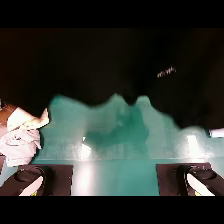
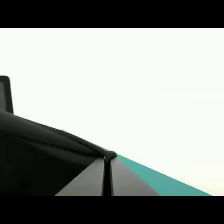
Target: Fold the shirts.
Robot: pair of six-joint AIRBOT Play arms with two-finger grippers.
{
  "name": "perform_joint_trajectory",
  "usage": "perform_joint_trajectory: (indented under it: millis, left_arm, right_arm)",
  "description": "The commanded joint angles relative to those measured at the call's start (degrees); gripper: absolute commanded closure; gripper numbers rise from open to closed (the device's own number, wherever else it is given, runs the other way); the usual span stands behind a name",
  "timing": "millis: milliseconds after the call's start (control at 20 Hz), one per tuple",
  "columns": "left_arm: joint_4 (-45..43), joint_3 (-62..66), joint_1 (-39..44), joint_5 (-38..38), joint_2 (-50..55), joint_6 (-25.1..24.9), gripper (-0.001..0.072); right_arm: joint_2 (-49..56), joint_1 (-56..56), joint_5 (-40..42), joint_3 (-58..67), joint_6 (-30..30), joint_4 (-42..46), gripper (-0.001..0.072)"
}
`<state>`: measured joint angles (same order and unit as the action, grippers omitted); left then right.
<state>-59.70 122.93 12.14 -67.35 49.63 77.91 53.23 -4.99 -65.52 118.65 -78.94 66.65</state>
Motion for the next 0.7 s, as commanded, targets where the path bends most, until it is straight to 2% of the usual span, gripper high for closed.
perform_joint_trajectory:
  millis: [0, 150, 250, 400, 550, 650]
  left_arm:
    - [-3.1, -7.72, -0.04, -2.01, -0.33, 1.57, 0.0686]
    - [-9.49, -20.83, -0.04, -8.39, 3.34, 3.13, 0.0685]
    - [-11.04, -28.83, -0.04, -9.75, 8.39, 3.06, 0.0685]
    - [-13.27, -36.7, -0.04, -5.73, 18.78, 1.11, 0.0684]
    - [-16.92, -37.27, -0.17, -1.77, 30.03, 1.22, 0.0684]
    - [-16.81, -37.22, -1.53, 0.13, 34.88, 2.64, 0.0682]
  right_arm:
    - [5.27, -0.02, -4.92, 1.57, -2.64, 2.36, 0.07]
    - [15.52, -0.02, -11.93, 1.57, -3.98, 2.49, 0.07]
    - [22.45, -0.02, -13.9, -0.59, -4.13, 2.4, 0.07]
    - [30.23, 0.13, -8.28, -9.07, -4.13, 2.49, 0.07]
    - [37.22, 0.72, 0.72, -13.77, -4.17, 2.01, 0.0697]
    - [41.46, 0.72, 2.21, -12.96, -4.17, 1.95, 0.0696]
